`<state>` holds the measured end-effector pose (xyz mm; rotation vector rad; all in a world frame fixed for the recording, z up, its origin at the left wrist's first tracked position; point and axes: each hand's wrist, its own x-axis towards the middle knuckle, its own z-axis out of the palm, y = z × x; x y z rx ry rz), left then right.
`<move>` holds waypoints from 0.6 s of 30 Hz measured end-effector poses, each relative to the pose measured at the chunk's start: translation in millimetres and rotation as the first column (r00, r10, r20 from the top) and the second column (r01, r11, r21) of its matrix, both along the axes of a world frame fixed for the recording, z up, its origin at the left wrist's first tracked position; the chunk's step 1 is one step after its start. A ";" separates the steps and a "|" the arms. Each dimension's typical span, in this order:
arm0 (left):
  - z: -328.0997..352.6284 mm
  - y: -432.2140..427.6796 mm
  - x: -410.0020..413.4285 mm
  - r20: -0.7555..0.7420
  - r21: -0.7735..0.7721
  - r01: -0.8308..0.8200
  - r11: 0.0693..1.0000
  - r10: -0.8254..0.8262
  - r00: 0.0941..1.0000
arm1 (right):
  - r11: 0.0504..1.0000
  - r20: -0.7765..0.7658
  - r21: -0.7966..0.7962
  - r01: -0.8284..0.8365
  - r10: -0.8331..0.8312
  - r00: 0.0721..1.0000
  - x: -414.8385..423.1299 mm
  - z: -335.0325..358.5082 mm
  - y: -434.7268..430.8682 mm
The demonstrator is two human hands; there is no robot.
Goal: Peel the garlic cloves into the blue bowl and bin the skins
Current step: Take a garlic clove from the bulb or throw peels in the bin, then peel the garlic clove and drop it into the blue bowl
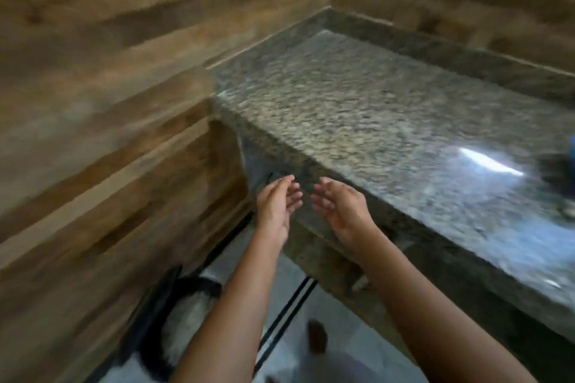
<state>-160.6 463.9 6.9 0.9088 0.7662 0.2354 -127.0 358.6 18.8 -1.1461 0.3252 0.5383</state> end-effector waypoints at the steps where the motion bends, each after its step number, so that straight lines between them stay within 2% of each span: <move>1: 8.8 -24.6 16.3 0.021 0.017 0.071 0.997 -0.071 0.997 | 0.998 0.018 0.002 0.059 -0.059 0.998 9.8 7.6 -28.0; 7: 36.4 -182.5 91.2 0.084 0.097 0.396 0.913 -0.404 0.911 | 0.943 0.107 0.012 0.332 -0.332 0.937 53.8 31.9 -191.4; 12: 37.4 -302.7 128.2 0.057 0.128 0.561 0.818 -0.571 0.819 | 0.867 0.177 -0.159 0.472 -0.445 0.878 83.1 29.6 -315.6; 15: 36.1 -354.9 145.6 0.017 0.189 0.613 0.767 -0.627 0.779 | 0.747 0.243 -0.344 0.569 -0.514 0.822 103.5 14.7 -376.6; 18: 32.3 -387.9 159.6 0.002 0.224 0.638 0.737 -0.655 0.755 | 0.569 0.316 -0.569 0.594 -0.515 0.797 111.7 -5.4 -421.2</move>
